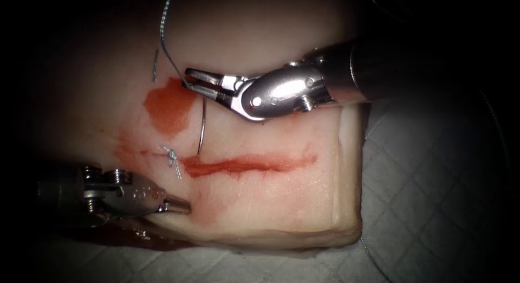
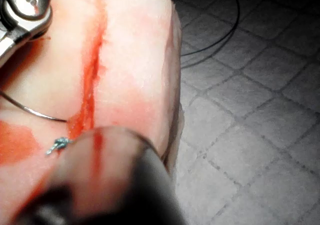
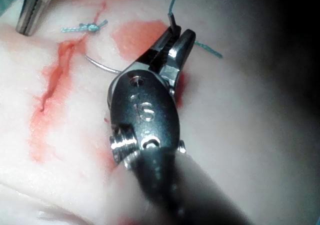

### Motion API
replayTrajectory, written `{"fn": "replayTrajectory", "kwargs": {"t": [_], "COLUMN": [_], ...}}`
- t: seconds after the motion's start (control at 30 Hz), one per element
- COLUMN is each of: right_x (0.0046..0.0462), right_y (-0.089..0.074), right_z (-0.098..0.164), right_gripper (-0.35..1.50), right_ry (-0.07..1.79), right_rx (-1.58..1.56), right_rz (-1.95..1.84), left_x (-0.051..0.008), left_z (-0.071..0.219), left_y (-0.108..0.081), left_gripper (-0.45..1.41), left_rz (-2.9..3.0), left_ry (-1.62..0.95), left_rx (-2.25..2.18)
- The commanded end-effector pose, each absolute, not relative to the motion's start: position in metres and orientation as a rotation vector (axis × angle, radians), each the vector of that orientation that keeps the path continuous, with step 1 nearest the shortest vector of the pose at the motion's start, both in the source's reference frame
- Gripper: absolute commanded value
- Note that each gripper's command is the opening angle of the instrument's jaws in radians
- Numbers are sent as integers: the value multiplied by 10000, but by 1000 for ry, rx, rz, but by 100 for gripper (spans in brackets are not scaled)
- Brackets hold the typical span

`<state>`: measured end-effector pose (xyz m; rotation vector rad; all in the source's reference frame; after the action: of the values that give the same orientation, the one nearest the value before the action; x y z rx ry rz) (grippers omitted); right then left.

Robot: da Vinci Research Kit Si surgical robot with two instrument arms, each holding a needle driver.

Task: Wound Closure

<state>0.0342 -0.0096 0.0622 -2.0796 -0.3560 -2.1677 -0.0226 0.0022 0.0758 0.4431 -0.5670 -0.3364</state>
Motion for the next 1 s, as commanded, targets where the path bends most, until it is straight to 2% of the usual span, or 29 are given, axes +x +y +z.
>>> {"fn": "replayTrajectory", "kwargs": {"t": [0.03,0.4,0.9,1.0], "right_x": [350,348,349,349], "right_y": [-94,-99,-102,-105], "right_z": [627,635,638,639], "right_gripper": [-35,-35,-35,-35], "right_ry": [-340,-268,-89,-5], "right_rx": [-2073,-1970,-1911,-1880], "right_rz": [-2156,-2087,-1977,-1922], "left_x": [-232,-231,-231,-230], "left_z": [763,764,763,763], "left_y": [20,20,20,22], "left_gripper": [-45,-45,-45,-45], "left_rz": [-335,-324,-325,-325], "left_ry": [-564,-552,-552,-552], "left_rx": [444,431,428,429]}}
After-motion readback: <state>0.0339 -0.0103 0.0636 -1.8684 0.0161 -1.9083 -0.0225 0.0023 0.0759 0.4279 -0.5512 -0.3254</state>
